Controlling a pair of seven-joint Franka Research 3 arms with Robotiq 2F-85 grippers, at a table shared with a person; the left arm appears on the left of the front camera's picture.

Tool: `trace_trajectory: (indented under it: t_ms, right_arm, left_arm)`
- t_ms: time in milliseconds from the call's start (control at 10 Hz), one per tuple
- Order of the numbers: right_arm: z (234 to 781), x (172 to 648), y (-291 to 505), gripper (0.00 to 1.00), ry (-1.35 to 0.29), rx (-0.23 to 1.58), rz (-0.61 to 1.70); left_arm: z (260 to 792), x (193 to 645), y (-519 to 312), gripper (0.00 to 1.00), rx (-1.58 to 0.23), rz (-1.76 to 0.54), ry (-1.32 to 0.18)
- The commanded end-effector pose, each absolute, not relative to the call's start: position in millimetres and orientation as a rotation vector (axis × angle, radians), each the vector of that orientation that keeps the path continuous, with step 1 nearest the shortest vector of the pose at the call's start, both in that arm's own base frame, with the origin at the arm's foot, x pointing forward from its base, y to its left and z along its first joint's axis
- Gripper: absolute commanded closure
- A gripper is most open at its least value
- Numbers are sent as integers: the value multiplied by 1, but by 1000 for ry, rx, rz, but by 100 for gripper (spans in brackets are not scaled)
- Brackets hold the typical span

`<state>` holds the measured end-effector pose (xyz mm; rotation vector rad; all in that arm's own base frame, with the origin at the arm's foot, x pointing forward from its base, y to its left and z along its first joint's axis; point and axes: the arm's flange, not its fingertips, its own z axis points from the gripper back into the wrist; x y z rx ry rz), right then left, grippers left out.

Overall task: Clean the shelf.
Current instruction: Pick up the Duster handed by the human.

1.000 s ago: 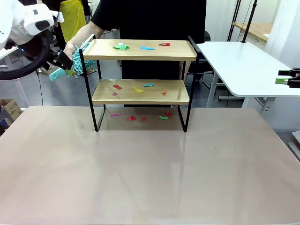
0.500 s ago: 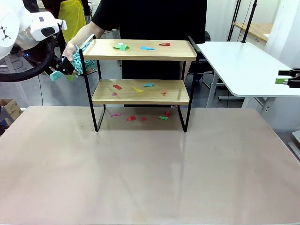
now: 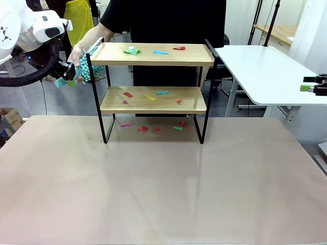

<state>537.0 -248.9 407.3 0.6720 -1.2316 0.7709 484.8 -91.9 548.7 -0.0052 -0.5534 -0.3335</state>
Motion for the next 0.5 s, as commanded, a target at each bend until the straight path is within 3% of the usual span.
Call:
trace_trajectory:
  t_ms: [0, 400]
  right_arm:
    - [410, 537, -247, 0, -1234, 672, 775]
    - [410, 537, -247, 0, -1234, 672, 775]
  left_arm:
    - [553, 483, -98, 100, 13, -290, -531]
    - [553, 483, -100, 100, 31, -240, -529]
